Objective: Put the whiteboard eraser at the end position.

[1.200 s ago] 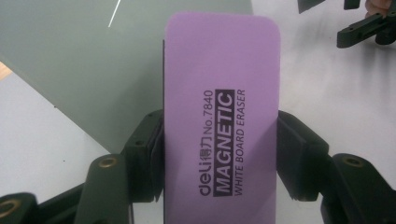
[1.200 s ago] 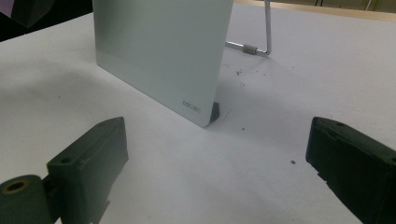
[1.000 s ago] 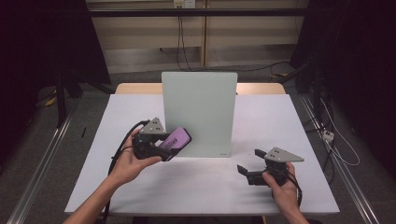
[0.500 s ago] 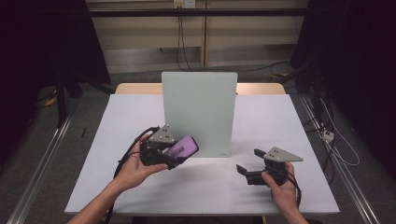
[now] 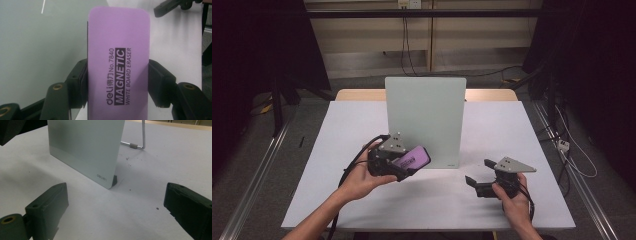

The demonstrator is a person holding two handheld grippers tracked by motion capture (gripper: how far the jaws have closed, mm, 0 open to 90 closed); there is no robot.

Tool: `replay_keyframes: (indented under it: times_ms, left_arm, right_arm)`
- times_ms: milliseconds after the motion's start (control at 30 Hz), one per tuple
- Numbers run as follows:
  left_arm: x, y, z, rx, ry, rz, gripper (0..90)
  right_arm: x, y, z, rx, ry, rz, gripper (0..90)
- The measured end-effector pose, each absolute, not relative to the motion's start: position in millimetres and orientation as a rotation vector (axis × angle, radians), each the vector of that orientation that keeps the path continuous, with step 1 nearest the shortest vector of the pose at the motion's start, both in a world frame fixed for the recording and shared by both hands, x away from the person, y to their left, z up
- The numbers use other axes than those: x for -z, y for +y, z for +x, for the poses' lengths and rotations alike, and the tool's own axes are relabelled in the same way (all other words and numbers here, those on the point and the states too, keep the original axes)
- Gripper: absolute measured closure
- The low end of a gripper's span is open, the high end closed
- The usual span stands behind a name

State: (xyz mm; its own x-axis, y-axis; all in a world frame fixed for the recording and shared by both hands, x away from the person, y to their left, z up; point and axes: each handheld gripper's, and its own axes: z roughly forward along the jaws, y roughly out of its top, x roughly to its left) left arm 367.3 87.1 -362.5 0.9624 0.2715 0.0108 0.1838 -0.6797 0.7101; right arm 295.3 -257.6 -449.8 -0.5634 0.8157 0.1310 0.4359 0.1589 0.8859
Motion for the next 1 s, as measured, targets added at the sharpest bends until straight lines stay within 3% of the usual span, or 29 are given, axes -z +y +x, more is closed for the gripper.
replay_keyframes:
  times_ms: [1000]
  left_arm:
    - [416,38,366,0.07,0.249,2.547,41.0]
  right_arm:
    - [450,-258,296,-1.369,2.07,1.187,5.6]
